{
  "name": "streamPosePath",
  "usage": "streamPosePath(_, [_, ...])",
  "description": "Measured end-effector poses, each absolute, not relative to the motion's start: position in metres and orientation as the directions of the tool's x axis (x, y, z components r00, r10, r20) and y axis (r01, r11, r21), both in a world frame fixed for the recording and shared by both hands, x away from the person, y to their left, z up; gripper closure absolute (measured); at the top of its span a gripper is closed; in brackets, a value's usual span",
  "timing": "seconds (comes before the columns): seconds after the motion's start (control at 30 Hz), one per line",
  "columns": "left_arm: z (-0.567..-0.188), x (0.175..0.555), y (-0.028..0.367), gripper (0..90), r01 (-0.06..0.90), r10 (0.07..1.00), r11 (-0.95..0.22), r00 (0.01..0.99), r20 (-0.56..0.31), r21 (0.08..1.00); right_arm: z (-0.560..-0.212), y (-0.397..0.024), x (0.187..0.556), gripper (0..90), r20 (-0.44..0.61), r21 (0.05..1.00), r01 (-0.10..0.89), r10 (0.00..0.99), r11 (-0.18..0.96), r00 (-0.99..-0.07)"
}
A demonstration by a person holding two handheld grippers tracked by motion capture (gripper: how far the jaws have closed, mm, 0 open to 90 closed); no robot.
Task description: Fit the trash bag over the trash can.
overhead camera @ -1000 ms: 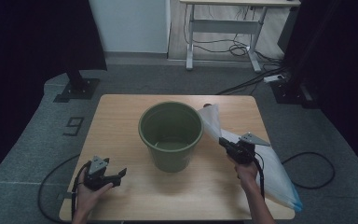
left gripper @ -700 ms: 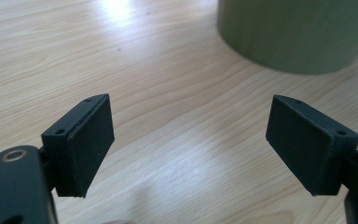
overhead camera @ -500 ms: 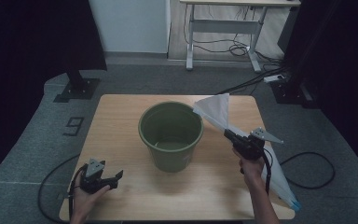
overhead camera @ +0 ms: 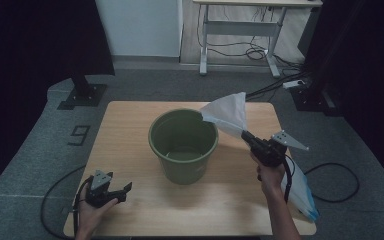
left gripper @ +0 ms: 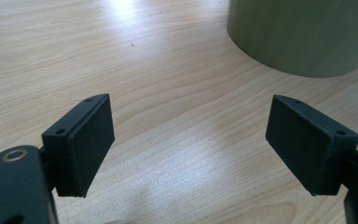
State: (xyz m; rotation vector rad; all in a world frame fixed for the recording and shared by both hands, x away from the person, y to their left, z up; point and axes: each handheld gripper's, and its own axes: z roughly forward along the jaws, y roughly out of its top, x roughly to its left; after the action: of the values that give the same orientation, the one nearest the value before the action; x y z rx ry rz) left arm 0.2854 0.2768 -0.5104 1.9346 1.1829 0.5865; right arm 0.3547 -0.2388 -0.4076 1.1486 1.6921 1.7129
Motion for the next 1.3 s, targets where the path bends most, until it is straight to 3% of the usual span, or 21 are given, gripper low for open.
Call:
streamPosePath(0.33, [-0.511,0.289,0.274,15.3,0.529,0.885,-0.267,0.465,-0.012,0.805,-0.359,-0.242,0.343,88.9,0.199,0.980,0.128,0.806,-0.153,-0.558])
streamPosePath(0.53, [-0.511,0.289,0.274,15.4,0.530,0.885,-0.269,0.465,-0.011,0.804,-0.341,-0.226,0.328,88.8,0.157,0.987,0.081,0.769,-0.137,-0.620])
streamPosePath(1.3, [-0.513,0.290,0.271,15.6,0.536,0.879,-0.283,0.478,-0.009,0.796,-0.387,-0.150,0.338,88.5,0.107,0.975,0.210,0.679,0.071,-0.727])
